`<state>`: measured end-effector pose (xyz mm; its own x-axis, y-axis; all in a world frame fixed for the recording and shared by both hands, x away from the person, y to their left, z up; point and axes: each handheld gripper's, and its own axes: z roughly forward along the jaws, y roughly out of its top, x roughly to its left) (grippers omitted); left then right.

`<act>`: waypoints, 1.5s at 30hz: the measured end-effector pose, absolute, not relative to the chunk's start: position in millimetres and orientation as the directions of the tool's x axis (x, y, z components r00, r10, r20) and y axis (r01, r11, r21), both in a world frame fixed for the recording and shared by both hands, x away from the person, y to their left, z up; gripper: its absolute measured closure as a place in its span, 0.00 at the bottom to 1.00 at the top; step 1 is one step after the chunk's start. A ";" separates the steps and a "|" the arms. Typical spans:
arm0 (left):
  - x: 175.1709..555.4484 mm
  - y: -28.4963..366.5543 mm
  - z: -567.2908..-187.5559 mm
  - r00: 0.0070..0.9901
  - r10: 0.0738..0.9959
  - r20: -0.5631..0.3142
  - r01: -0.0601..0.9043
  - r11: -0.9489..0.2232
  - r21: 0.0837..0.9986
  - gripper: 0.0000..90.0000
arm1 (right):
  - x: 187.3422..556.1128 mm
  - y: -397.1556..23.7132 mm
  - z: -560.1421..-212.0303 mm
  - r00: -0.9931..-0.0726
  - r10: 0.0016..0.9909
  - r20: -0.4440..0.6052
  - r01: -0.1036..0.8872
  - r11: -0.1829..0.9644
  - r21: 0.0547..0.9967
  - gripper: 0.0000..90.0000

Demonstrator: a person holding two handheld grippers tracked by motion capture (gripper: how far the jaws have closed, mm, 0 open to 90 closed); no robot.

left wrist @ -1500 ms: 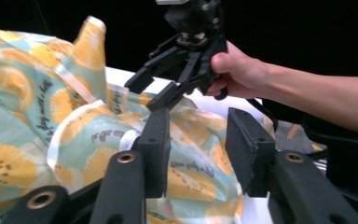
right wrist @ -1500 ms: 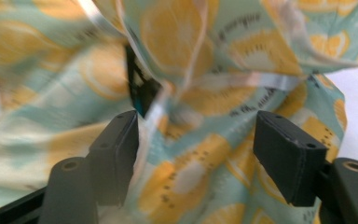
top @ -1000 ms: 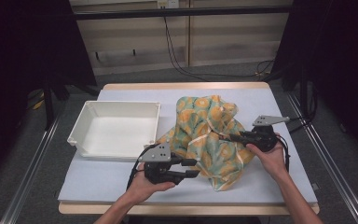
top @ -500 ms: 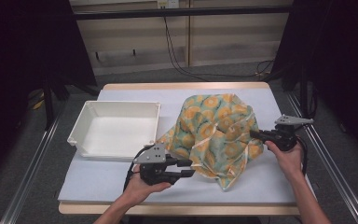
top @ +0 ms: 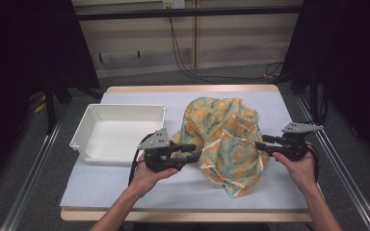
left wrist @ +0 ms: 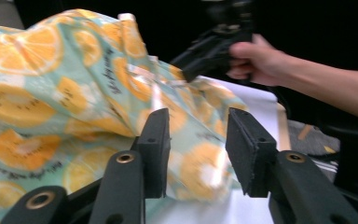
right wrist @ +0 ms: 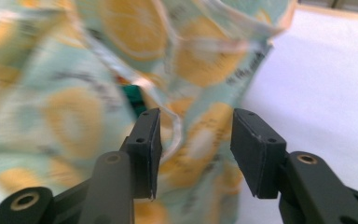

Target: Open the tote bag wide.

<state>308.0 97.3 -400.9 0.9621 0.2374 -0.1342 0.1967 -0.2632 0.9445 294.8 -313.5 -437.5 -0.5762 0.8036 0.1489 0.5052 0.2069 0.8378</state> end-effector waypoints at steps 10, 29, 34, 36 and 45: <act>356.4 66.8 -398.2 0.943 0.292 -0.158 0.233 -0.242 0.942 0.59 | 286.6 -273.3 -422.3 -0.727 0.665 0.168 0.448 0.274 0.851 0.71; 408.7 18.6 -422.0 0.909 0.381 -0.170 0.326 -0.395 0.859 0.44 | 332.5 -220.2 -439.1 -0.760 0.639 0.115 0.439 0.375 0.816 0.51; 409.4 21.4 -426.6 0.905 0.380 -0.192 0.344 -0.387 0.855 0.69 | 321.7 -210.7 -435.3 -0.818 0.553 0.157 0.415 0.380 0.827 0.93; 410.2 23.2 -426.9 0.907 0.368 -0.207 0.349 -0.378 0.858 0.89 | 318.8 -209.5 -434.1 -0.828 0.536 0.164 0.410 0.380 0.829 0.97; 412.0 40.4 -419.9 0.899 0.376 -0.225 0.359 -0.336 0.871 1.00 | 283.8 -200.5 -435.7 -0.871 0.457 0.181 0.388 0.415 0.823 1.00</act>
